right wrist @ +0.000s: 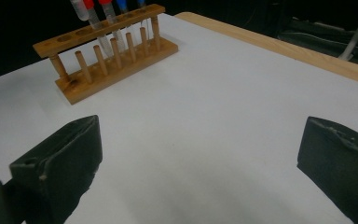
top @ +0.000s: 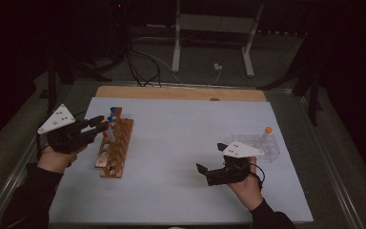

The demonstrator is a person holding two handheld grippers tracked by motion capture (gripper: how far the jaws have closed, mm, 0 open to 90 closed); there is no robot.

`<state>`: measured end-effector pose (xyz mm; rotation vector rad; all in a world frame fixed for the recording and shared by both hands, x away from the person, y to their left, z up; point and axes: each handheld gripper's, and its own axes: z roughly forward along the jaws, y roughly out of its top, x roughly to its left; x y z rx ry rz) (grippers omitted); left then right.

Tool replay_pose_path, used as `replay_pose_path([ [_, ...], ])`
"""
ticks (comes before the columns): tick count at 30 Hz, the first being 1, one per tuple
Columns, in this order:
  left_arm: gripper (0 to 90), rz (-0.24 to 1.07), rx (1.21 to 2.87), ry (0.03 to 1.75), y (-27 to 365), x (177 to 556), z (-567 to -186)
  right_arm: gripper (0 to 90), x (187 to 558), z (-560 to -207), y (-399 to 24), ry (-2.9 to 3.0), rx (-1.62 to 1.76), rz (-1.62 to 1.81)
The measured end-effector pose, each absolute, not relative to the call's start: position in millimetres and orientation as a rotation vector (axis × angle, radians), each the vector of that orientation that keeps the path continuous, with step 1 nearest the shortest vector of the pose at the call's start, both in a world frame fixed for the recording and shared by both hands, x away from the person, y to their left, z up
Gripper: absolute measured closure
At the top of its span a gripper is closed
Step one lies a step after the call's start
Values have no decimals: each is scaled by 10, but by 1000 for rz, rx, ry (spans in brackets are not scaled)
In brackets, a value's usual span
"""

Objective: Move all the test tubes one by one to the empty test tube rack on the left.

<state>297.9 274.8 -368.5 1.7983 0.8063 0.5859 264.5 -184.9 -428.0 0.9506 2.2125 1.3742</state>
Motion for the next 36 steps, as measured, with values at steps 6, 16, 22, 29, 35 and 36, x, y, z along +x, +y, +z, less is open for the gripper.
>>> replay_pose_path([
  [6, 709, 583, 1788, 870, 2862, 3008, -3886, 0, 2644, -4287, -1860, 2209, 955, 1372],
  [16, 708, 546, 1818, 925, 2861, 3040, -4236, 0, 2633, -4307, -1886, 2214, 962, 1364],
  [22, 708, 525, 1833, 959, 2876, 3059, -4425, 0, 2626, -4308, -1901, 2214, 965, 1366],
  [29, 697, 503, 1838, 960, 2890, 3044, -4444, 0, 2621, -4288, -1934, 2211, 966, 1372],
  [35, 362, 497, 1817, 873, 2782, 2902, -4278, 0, 2643, -4167, -2124, 2134, 978, 1369],
  [36, 298, 481, 1815, 853, 2746, 2876, -4247, 0, 2661, -4144, -2189, 2111, 988, 1364],
])
